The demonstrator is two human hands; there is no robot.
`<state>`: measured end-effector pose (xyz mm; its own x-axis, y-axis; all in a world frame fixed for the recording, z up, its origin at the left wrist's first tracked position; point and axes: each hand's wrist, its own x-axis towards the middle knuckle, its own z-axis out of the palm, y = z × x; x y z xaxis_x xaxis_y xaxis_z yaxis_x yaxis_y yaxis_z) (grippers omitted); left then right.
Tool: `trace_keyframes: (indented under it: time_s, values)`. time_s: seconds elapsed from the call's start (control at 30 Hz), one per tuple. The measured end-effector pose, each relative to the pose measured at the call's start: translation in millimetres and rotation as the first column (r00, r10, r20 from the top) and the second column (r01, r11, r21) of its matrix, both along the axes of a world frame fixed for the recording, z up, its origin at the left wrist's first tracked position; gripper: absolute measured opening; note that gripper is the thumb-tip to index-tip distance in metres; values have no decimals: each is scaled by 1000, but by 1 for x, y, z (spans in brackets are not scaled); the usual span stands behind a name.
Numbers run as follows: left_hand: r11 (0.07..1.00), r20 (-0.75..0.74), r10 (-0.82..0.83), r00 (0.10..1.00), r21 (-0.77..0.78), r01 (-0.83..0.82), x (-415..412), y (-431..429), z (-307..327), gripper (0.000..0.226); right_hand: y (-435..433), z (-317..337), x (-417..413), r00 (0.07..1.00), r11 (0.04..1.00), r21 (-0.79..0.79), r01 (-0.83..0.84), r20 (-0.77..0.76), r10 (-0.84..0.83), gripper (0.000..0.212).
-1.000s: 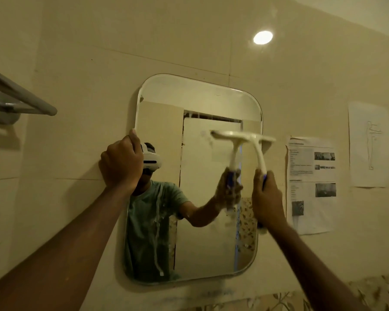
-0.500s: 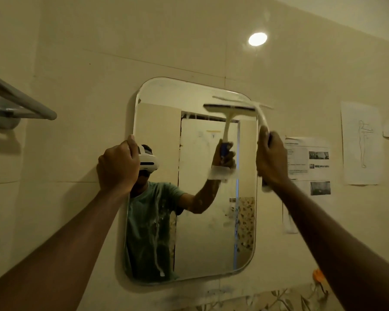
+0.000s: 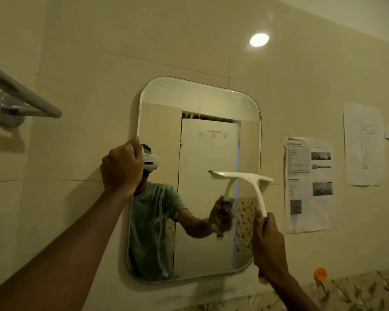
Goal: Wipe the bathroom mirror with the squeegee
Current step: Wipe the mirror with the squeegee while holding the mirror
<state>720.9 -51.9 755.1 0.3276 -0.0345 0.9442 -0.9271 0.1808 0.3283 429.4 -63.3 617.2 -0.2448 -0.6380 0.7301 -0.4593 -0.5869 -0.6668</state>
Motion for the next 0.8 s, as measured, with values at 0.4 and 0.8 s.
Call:
trace_keyframes:
  time_s: [0.4,0.8]
  values:
    - [999,1,-22,1000,27,22,-1,7,-8,58,-30,48,4,998,985,-166,-36,35,42,24]
    - [997,9,-11,1000,71,10,2,5,-37,58,-1,1,-4,997,994,-96,-47,60,53,31]
